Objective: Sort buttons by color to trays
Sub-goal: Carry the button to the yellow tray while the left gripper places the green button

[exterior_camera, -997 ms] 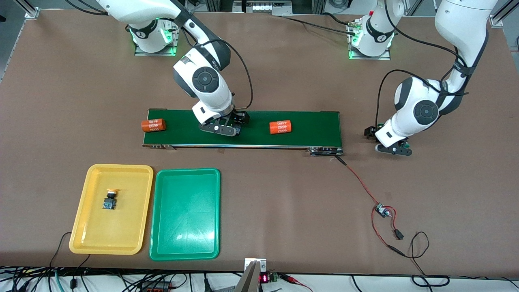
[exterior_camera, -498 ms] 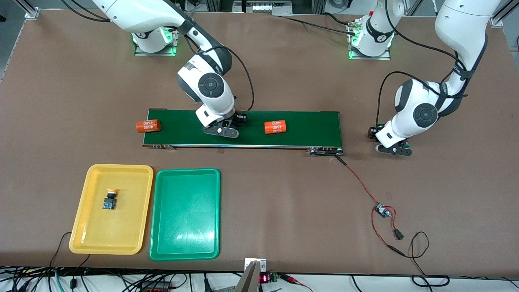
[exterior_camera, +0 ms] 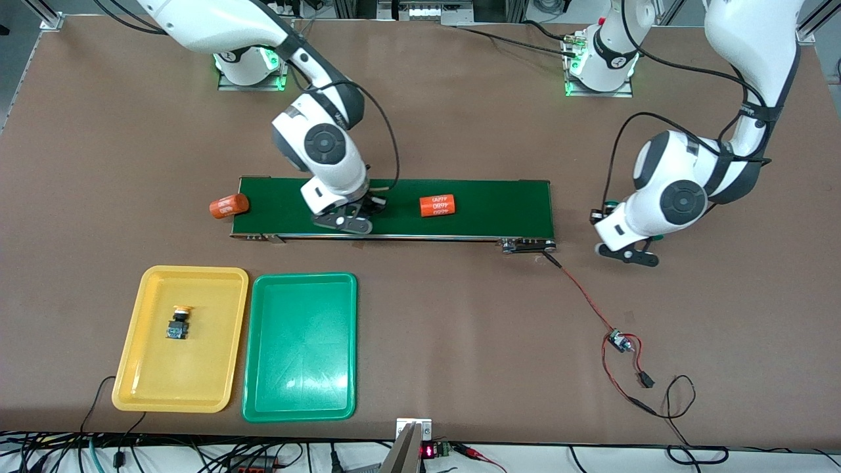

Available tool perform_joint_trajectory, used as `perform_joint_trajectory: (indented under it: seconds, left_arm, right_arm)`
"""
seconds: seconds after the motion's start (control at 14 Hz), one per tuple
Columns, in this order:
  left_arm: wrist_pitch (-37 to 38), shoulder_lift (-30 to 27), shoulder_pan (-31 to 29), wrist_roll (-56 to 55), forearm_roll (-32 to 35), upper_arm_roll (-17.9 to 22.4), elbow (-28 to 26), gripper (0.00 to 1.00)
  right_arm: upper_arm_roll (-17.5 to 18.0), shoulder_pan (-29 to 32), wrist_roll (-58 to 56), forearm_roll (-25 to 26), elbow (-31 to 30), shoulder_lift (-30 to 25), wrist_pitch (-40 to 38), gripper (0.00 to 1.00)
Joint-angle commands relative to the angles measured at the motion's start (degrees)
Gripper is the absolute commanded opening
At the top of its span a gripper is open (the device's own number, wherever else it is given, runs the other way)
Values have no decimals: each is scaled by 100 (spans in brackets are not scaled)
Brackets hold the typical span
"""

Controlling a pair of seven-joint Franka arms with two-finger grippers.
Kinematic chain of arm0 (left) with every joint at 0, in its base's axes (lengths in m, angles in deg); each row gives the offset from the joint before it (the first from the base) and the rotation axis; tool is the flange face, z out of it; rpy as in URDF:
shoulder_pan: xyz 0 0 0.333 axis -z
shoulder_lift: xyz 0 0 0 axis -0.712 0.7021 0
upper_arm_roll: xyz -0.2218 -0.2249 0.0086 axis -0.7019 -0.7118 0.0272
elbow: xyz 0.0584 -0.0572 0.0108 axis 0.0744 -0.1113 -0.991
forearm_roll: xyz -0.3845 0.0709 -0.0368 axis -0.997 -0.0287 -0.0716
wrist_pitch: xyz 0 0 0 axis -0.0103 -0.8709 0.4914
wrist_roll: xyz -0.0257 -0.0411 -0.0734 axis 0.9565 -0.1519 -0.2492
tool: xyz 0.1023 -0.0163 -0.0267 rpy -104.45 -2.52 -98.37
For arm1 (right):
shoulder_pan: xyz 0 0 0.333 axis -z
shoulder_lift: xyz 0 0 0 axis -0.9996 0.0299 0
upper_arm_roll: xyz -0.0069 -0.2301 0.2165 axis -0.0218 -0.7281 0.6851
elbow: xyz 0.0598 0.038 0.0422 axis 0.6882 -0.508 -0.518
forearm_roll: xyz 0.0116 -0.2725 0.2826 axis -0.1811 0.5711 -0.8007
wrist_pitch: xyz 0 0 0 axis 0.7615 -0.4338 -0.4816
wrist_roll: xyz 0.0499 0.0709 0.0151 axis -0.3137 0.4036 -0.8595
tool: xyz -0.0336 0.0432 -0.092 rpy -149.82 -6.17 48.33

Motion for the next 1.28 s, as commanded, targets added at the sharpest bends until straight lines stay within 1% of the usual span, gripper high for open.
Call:
perform_joint_trajectory:
  seconds: [0.0,0.14,0.36,0.5,0.57,0.64,0.71,0.78,0.93,1.0,1.14,1.21]
  left_arm:
    - [258,186,121,-808,-144,-504,374,8]
    - [231,371,436,-1433,-390,-567,540,8]
    - [47,713,955,-2242,-514,-567,761,10]
    - [-146,837,1245,-2673,-523,-567,761,13]
    - [-181,846,1394,-2945,-523,-558,761,20]
    - [-182,846,1448,-2991,-523,-549,770,49]
    - [-173,846,1405,-2983,-514,-549,770,99]
    - [-112,811,1379,-2992,-514,-558,770,100]
    - [72,732,1300,-2974,-506,-532,848,100]
    - [360,706,1247,-2983,-497,-532,1058,100]
    - [1168,706,1150,-2974,-409,-506,1663,100]
    - [1433,706,1063,-2931,-331,-462,1866,100]
  right_arm:
    - [-6,313,-667,50,521,-295,-920,0]
    - [-181,480,-1238,50,882,-295,-1221,0]
    - [-725,735,-2433,-12,1234,-243,-1222,0]
    - [-1120,823,-3180,6,1340,-146,-1152,0]
    - [-1288,858,-3497,6,1428,-67,-1126,0]
    - [-1394,928,-3813,15,1463,38,-1047,0]
    - [-1447,981,-3964,32,1490,135,-855,0]
    - [-1465,1008,-4044,59,1499,240,-601,0]
    - [-1605,1034,-4071,408,1499,521,-47,0]
    - [-1649,1043,-4071,506,1499,662,208,0]
    - [-1869,1113,-4106,560,1499,926,674,1]
    - [-1904,1175,-4132,655,1499,1040,868,1]
